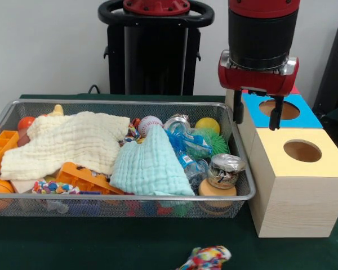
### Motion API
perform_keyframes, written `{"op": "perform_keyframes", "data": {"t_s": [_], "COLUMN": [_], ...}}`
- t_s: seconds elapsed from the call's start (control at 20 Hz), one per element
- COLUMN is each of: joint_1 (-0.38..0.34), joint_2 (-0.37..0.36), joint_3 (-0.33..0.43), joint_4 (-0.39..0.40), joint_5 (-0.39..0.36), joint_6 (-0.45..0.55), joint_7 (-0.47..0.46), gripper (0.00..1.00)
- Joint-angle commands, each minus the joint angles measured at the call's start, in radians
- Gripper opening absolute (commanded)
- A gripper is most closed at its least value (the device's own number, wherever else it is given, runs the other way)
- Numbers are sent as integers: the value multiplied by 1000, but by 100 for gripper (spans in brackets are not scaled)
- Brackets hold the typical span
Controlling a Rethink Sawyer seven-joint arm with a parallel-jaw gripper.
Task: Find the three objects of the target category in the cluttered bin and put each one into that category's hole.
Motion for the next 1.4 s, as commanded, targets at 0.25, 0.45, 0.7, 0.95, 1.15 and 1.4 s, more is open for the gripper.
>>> {"op": "perform_keyframes", "data": {"t_s": [0.25,0.45,0.7,0.95,1.15,1.4], "joint_1": [-2,-47,-67,-58,-67,-43], "joint_2": [21,105,221,327,401,410], "joint_3": [25,60,78,47,59,43], "joint_4": [135,131,65,-22,-91,-95], "joint_5": [35,3,-50,-55,-34,-14], "joint_6": [-51,-230,-410,-523,-553,-554], "joint_7": [257,173,124,139,123,151], "gripper": [100,100,100,100,100,100]}}
